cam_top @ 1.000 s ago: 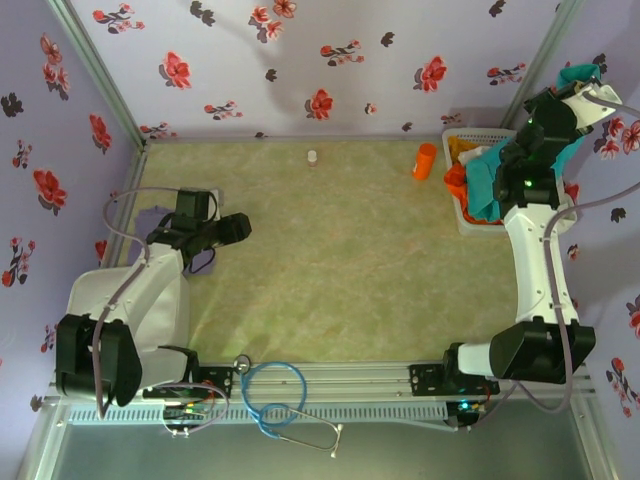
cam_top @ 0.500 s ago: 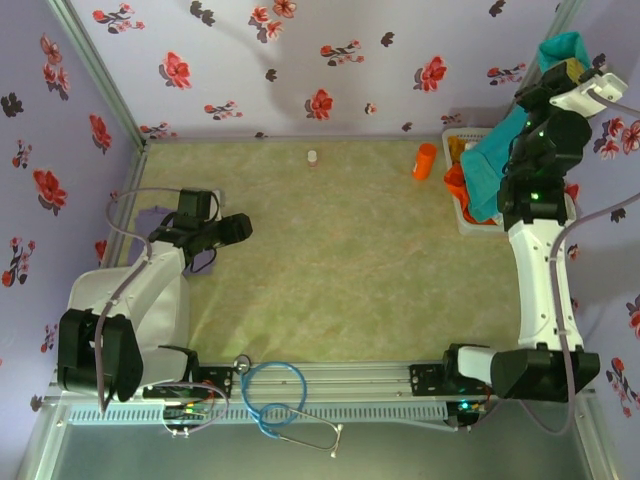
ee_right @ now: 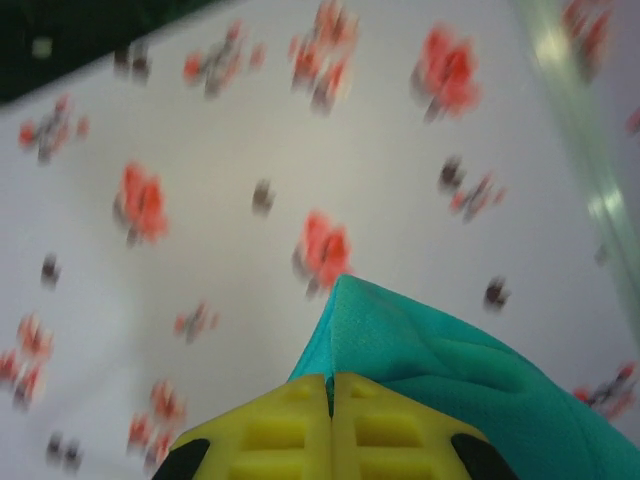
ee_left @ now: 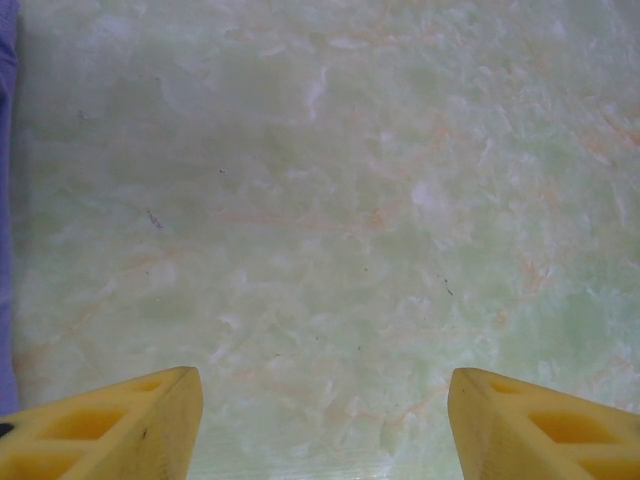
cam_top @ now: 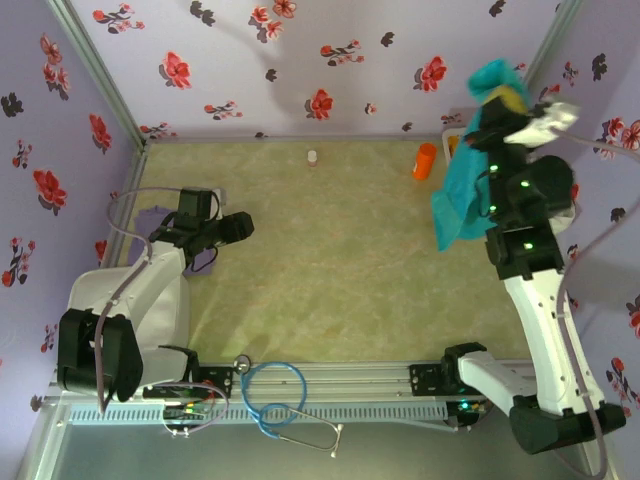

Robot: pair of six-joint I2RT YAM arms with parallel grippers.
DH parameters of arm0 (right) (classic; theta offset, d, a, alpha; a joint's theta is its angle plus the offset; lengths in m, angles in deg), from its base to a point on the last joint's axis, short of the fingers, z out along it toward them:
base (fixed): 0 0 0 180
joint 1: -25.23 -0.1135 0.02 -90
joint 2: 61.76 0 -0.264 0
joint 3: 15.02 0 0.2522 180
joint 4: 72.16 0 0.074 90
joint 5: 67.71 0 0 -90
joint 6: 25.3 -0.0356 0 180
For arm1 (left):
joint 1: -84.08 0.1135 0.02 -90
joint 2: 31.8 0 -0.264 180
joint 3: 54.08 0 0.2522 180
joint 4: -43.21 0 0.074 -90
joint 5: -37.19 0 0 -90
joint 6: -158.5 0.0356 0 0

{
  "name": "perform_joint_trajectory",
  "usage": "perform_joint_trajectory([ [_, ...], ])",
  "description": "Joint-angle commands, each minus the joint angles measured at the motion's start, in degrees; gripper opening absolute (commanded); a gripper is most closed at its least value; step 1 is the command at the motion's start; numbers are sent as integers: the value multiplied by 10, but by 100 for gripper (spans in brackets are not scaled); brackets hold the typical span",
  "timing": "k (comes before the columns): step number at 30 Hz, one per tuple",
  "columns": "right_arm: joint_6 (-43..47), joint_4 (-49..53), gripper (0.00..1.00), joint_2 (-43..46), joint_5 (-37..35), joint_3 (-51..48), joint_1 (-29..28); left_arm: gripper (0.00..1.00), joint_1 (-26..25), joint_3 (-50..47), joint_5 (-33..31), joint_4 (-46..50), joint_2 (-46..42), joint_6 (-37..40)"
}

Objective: Fold and stack the t-shirts

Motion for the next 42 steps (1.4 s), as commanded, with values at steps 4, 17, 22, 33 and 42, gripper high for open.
perform_joint_trajectory([
  [4,16,44,0,-29,-6,-92,-113,66,-4,30,7,13,-4,-2],
  [17,-65,85,46,-246,102,-54,-210,67,-4,25,7,20,-2,-7],
  [22,-48,128,92,-282,85,-18,-226,67,-9,16,18,8,10,-16],
  [33,-73,227,99,-264,-67,-50,-205,67,-138,30,20,-68,101,-61],
  [42,-206,269,92,-194,-18,-157,-79,63,-183,109,30,-130,263,-82],
])
